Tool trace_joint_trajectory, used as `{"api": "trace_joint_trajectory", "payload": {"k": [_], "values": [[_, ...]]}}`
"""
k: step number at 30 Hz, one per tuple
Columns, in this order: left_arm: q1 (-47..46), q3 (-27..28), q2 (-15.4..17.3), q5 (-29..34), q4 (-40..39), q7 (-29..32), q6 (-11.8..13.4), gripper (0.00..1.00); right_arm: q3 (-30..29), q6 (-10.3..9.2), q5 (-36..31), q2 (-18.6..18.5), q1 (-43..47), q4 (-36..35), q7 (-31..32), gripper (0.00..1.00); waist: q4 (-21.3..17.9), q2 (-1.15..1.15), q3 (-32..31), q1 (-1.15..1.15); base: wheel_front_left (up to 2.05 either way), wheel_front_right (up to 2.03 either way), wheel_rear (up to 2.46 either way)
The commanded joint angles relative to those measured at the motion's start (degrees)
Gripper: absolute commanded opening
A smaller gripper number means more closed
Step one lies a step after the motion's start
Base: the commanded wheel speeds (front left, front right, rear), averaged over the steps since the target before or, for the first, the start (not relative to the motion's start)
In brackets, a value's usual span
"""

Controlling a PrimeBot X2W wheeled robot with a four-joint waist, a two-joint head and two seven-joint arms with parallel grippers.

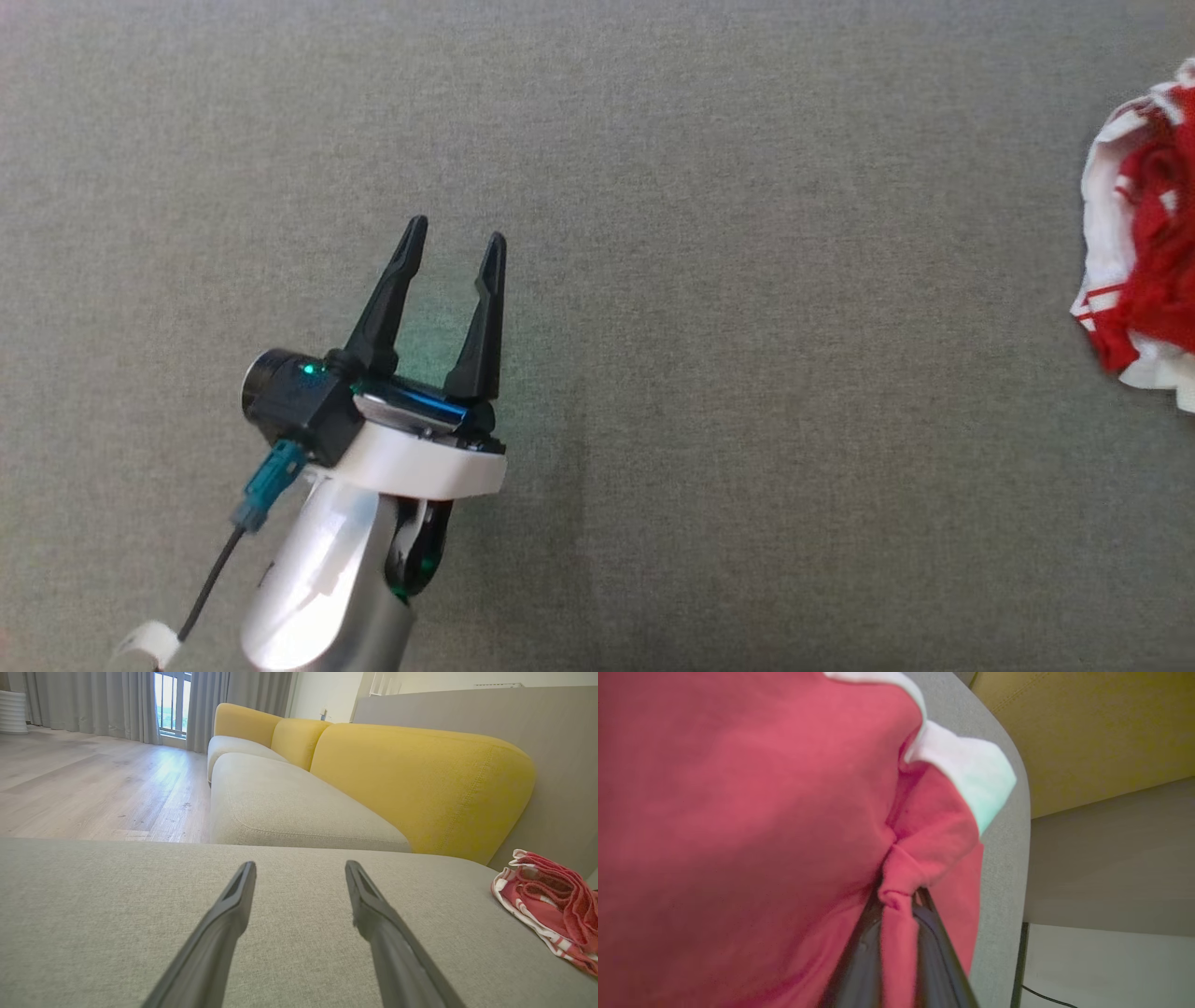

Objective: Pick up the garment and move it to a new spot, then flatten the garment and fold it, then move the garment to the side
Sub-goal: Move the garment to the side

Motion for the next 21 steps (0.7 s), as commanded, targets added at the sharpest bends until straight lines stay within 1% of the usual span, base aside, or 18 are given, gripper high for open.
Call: {"api": "trace_joint_trajectory", "payload": {"k": [1,3,4,5,6,12,15,18,19,21], "values": [[-1.92,1.00,0.91,-0.35,-1.71,-0.29,0.09,1.00,-1.08,0.42,-1.23,-2.79,0.44,-0.15,-0.87,0.00,0.23,0.00,0.60,-0.01,0.00,0.00,0.00],[-2.45,0.81,1.09,-0.37,-1.53,-0.29,0.09,1.00,-2.29,0.42,-2.99,-1.98,0.03,0.67,-1.39,0.00,0.32,0.00,0.83,-0.01,0.00,0.00,0.00],[-2.67,0.81,1.16,-0.42,-1.44,-0.29,0.09,1.00,-3.04,0.42,-4.02,-1.51,-0.26,1.01,-1.76,0.12,0.34,0.00,0.86,-0.01,0.00,0.00,0.00],[-2.84,0.90,1.21,-0.47,-1.37,-0.29,0.09,1.00,-3.98,0.42,-4.88,-0.83,-0.55,1.28,-2.26,0.86,0.33,0.00,0.81,-0.01,0.00,0.00,0.00],[-2.92,1.01,1.23,-0.52,-1.29,-0.29,0.09,1.00,-4.93,0.42,-5.50,-0.03,-0.74,1.60,-2.58,1.00,0.29,0.00,0.64,-0.01,0.00,0.00,0.00],[-2.18,1.88,1.39,-0.41,-0.69,-0.29,0.09,1.00,-9.62,0.42,-7.78,4.14,-1.39,1.58,-3.97,1.00,-0.55,0.00,-2.01,-0.01,0.00,0.00,0.00],[-1.42,2.81,1.35,-0.26,-0.74,-0.29,0.09,1.00,-11.90,0.42,-9.53,6.64,-1.86,-1.15,-8.45,1.00,-1.26,0.00,-4.08,-0.01,0.00,0.00,0.00],[-0.47,4.22,1.20,-0.23,-1.00,-0.29,0.09,1.00,-15.18,0.42,-10.14,10.74,-1.96,-4.72,-13.46,1.00,-1.98,0.00,-6.38,-0.01,0.00,0.00,0.00],[-0.47,4.22,1.20,-0.23,-1.00,-0.29,0.09,1.00,-15.18,0.42,-10.14,10.74,-1.96,-4.72,-13.46,1.00,-1.98,0.00,-6.38,-0.01,0.00,0.00,0.00],[0.35,5.08,1.02,-0.57,-1.33,-0.29,0.09,1.00,-17.22,0.42,-10.18,14.20,-1.38,-7.52,-15.81,1.00,-2.42,0.00,-8.07,-0.01,0.00,0.00,0.00]]}}
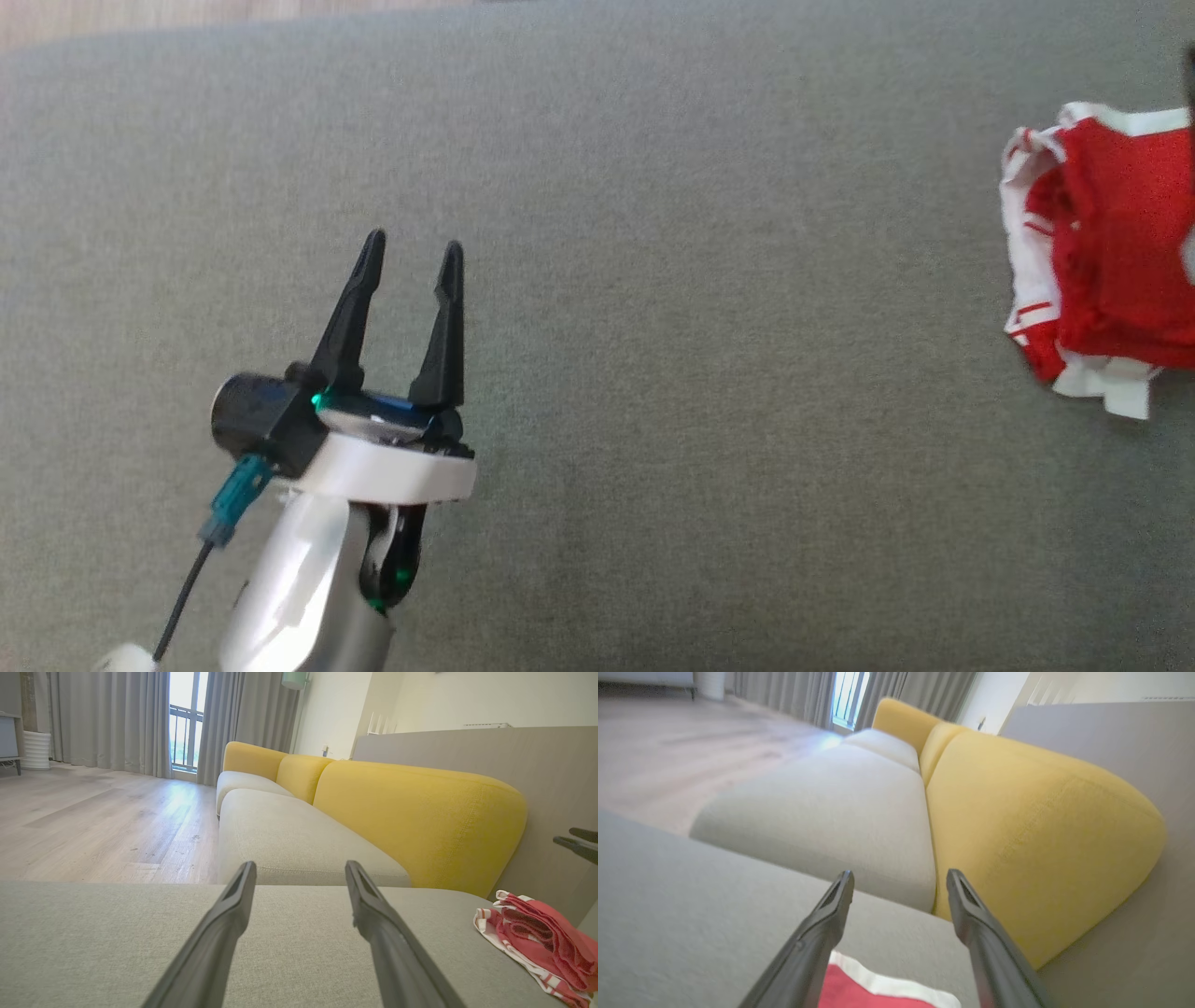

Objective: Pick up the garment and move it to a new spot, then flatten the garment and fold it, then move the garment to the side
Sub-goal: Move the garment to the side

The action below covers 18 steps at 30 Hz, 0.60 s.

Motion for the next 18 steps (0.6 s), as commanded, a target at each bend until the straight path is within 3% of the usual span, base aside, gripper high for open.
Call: {"api": "trace_joint_trajectory", "payload": {"k": [1,6,12,15,18], "values": [[0.07,2.36,0.65,-0.65,-2.32,-0.29,0.09,1.00,-1.41,0.39,0.40,1.23,1.05,-3.57,-1.65,1.00,-1.03,0.00,-2.66,0.01,0.00,0.00,0.00],[2.21,3.92,0.47,-0.12,-3.38,-0.29,0.09,1.00,-5.41,0.39,2.69,11.84,6.34,-11.45,-3.98,1.00,-1.52,0.00,-6.29,0.01,0.00,0.00,0.00],[5.11,4.44,0.25,-0.71,-4.44,-0.29,0.09,1.00,-6.33,0.39,2.78,23.63,15.83,-18.40,-6.10,1.00,-1.69,0.00,-9.46,0.01,0.00,0.00,0.00],[6.70,4.73,0.29,-0.47,-4.99,-0.29,0.09,1.00,-7.07,0.39,2.10,27.81,20.64,-19.99,-8.04,1.00,-1.60,0.00,-10.36,0.01,0.00,0.00,0.00],[8.21,6.18,0.07,-0.17,-5.00,-0.29,0.09,1.00,-7.11,0.39,0.76,29.67,24.56,-19.82,-9.94,1.00,-1.48,0.00,-11.03,0.01,0.00,0.00,0.00]]}}
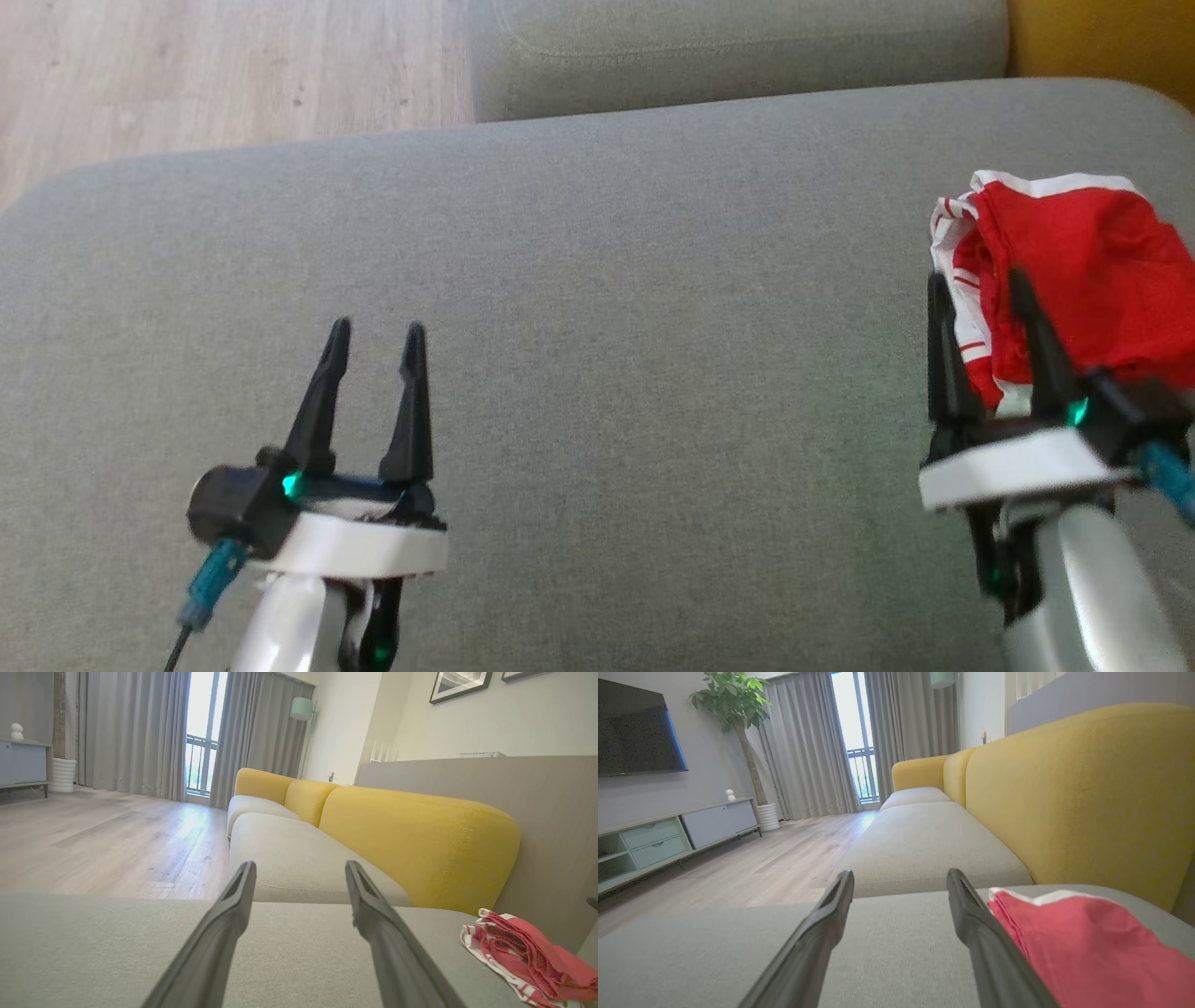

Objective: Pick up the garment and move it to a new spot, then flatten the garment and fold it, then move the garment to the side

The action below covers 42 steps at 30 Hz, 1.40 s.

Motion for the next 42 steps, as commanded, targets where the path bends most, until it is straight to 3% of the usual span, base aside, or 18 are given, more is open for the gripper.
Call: {"api": "trace_joint_trajectory", "payload": {"k": [1,11,24,37,38,42], "values": [[-0.76,2.77,0.23,1.22,-1.50,-0.29,0.13,1.00,0.75,0.39,0.00,0.55,0.03,-1.57,-1.11,1.00,0.24,0.00,-0.58,0.02,0.00,0.00,0.00],[2.21,5.01,-0.16,2.03,-0.10,-0.29,1.39,1.00,1.37,0.39,5.92,1.10,5.15,1.00,-3.64,1.00,0.69,0.00,-2.03,0.02,0.00,0.00,0.00],[2.84,5.11,-0.18,1.86,-2.70,-0.29,2.55,1.00,2.22,0.39,6.26,1.11,4.64,0.61,-3.87,1.00,1.05,0.00,-2.45,0.02,0.00,0.00,0.00],[2.97,5.58,-0.19,-2.33,-1.53,-0.29,2.53,1.00,3.08,0.39,6.30,1.11,4.61,0.70,-3.88,1.00,0.92,0.00,-2.39,0.02,0.00,0.00,0.00],[4.66,3.52,-0.29,-2.33,0.06,0.00,2.36,0.00,1.70,0.00,6.19,1.20,6.58,2.61,-3.11,0.00,0.92,0.00,-2.40,0.02,0.00,0.00,0.00],[6.10,3.42,-0.29,-2.49,3.42,0.05,2.34,0.00,1.86,-0.07,6.31,1.26,7.81,5.79,-2.98,0.00,0.92,0.00,-2.40,0.02,0.00,0.00,0.00]]}}
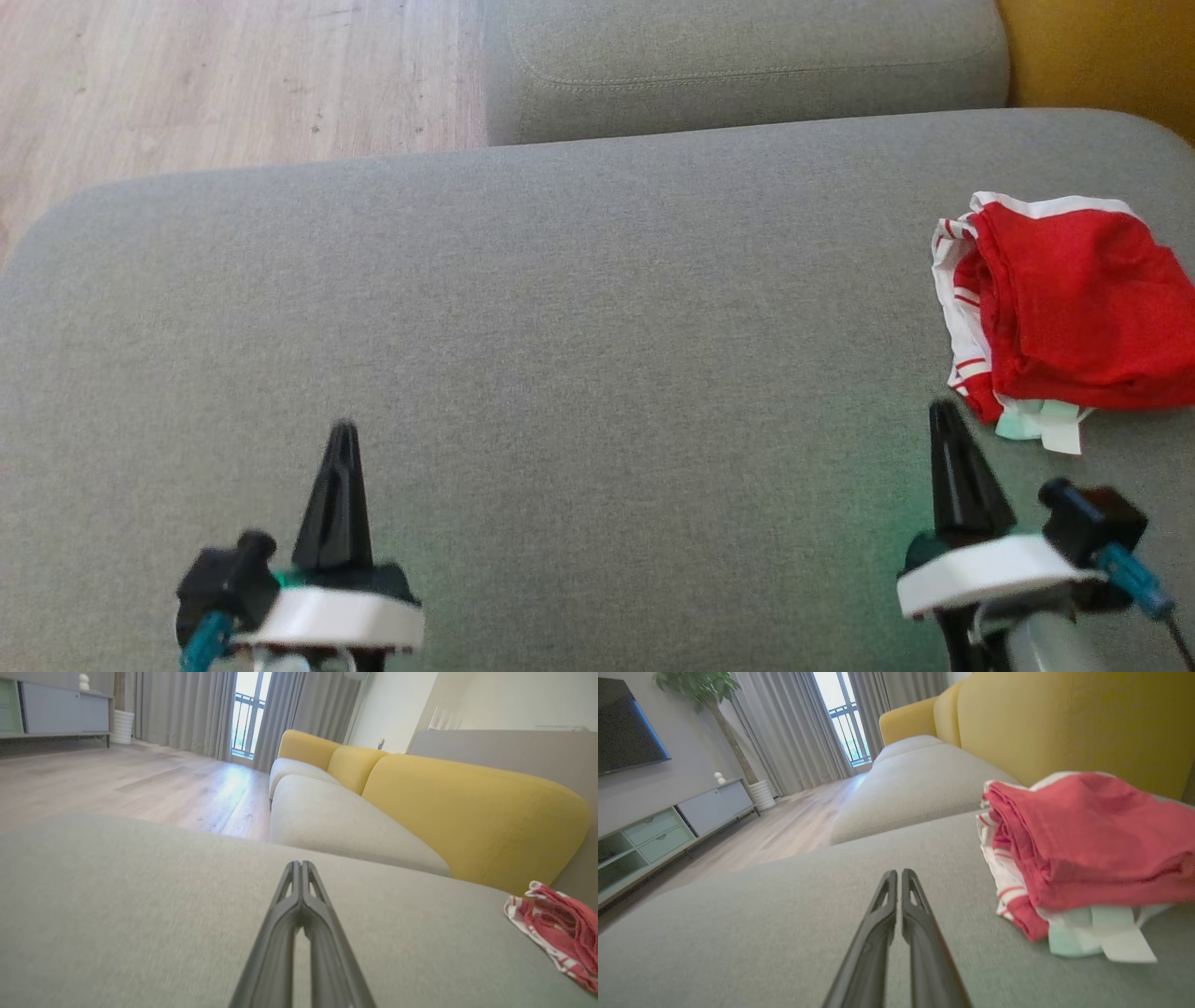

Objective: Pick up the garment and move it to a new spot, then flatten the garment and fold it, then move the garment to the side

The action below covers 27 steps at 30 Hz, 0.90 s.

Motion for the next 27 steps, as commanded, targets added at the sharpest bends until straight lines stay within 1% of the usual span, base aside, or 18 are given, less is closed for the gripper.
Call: {"api": "trace_joint_trajectory", "payload": {"k": [1,27], "values": [[-0.80,0.12,-0.01,-0.68,-0.91,0.18,-0.02,0.00,-0.04,0.00,0.73,-0.01,-0.65,-1.03,0.12,0.00,0.00,0.00,-0.01,0.00,0.00,0.00,0.00],[-1.61,2.95,0.12,-15.19,-0.62,4.32,-0.47,0.00,-1.19,0.09,16.65,-0.64,-1.44,-1.60,3.63,0.00,-0.13,0.00,-0.33,0.00,0.00,0.00,0.00]]}}
